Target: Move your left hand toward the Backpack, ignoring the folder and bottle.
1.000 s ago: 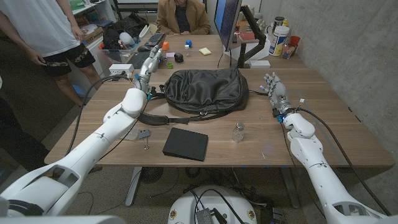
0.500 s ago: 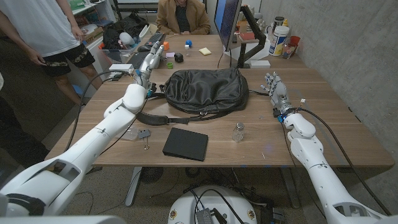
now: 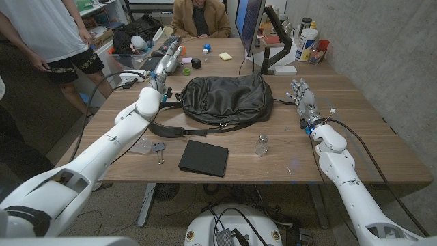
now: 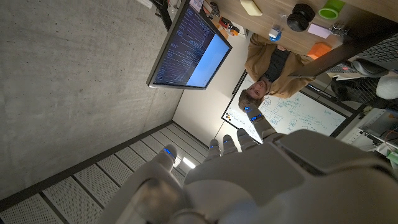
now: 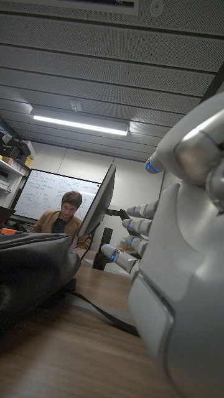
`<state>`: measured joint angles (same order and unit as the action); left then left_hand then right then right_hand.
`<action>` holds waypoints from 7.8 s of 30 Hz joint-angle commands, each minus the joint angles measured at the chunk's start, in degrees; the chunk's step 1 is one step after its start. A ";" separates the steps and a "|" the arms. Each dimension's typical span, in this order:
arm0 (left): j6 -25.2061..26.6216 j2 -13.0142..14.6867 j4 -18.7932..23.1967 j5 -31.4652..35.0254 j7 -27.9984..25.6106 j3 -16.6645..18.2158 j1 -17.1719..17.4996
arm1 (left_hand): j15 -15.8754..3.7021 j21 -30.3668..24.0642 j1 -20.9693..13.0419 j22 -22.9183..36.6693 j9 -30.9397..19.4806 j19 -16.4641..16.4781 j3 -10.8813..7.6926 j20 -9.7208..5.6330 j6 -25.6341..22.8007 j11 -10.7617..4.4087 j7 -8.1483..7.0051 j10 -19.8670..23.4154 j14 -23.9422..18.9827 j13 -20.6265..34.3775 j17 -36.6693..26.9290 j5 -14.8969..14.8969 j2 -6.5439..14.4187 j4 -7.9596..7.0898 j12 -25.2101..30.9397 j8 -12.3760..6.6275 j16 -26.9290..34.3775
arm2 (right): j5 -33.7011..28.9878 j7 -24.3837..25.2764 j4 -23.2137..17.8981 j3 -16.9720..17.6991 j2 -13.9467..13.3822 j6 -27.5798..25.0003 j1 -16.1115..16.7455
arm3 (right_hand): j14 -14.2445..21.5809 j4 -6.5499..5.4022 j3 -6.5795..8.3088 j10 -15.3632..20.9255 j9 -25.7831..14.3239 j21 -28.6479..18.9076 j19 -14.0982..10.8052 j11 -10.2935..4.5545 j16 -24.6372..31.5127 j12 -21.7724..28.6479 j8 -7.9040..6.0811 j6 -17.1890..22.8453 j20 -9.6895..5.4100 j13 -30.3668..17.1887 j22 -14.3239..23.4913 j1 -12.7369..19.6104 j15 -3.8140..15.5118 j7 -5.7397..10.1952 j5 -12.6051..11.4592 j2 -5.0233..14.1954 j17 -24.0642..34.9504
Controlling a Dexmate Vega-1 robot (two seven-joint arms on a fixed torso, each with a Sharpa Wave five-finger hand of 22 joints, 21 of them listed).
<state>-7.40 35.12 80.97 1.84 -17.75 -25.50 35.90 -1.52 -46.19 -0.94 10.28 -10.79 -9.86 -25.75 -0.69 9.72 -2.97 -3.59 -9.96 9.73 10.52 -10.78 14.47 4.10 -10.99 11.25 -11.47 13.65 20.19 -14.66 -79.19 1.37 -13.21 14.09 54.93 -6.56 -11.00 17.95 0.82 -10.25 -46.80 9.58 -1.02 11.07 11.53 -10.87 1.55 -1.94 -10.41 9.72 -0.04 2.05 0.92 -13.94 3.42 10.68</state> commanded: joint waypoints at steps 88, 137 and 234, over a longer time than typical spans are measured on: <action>2.46 -1.32 -5.75 15.83 3.06 -10.06 -15.72 | -1.23 1.76 -0.56 0.12 -0.16 -4.58 -0.88 0.84 2.13 -1.46 -4.53 -3.84 2.86 0.24 -0.08 1.57 5.99 0.17 -0.20 0.31 -0.95 | 2.61 -1.96 0.21 -0.42 -1.66 5.32 1.43 | -0.10 0.11 -0.40 0.59 -0.29 1.73 3.62 -0.52 0.30 0.56 -0.15 1.33 -4.93 -0.17 0.33 -0.14 2.01 0.02 -0.57 6.97 0.07; 4.39 -2.03 -5.43 24.32 5.01 -14.67 -19.62 | -1.69 1.87 -0.66 0.21 -0.22 -2.88 -1.24 -1.22 3.46 -2.10 -5.90 -4.35 3.23 0.26 -0.14 2.54 6.12 0.12 -0.22 0.66 -1.38 | 3.68 -2.46 -0.63 -0.42 -2.24 7.35 2.52 | 0.07 0.13 -0.39 0.88 -0.29 2.59 3.64 -0.66 0.25 0.58 -0.09 1.60 -4.89 -0.15 0.34 -0.06 1.96 -0.03 -0.68 7.03 0.02; 6.47 -3.87 -12.59 30.63 13.40 -23.22 -25.04 | -1.14 5.64 -1.04 0.12 -0.11 -8.20 0.43 3.55 6.41 -2.43 -9.10 -8.16 7.31 0.21 -0.19 4.33 3.96 0.87 -0.44 0.95 -2.49 | 3.22 -1.59 0.37 -1.00 -2.05 7.55 2.54 | 0.10 0.12 -0.40 0.83 -0.29 4.17 3.26 -0.62 0.16 0.46 0.00 1.58 -4.83 -0.14 0.38 -0.06 1.97 -0.03 -0.80 7.05 -0.01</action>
<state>-0.68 31.65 69.55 31.86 -4.94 -47.66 11.47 -1.55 -40.65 -1.25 10.24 -10.79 -9.85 -25.44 2.60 10.13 -5.63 -12.19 -9.98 9.70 10.51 -10.78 18.47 4.40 -10.03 10.98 -10.58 11.16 23.50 -16.48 -78.96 0.31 -15.37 21.63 57.39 -6.55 -10.76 17.71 1.42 -10.25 -42.80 9.58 -1.63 11.07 11.97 -10.87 2.87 -1.94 -10.41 10.00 -0.04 2.05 1.02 -14.41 3.42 10.68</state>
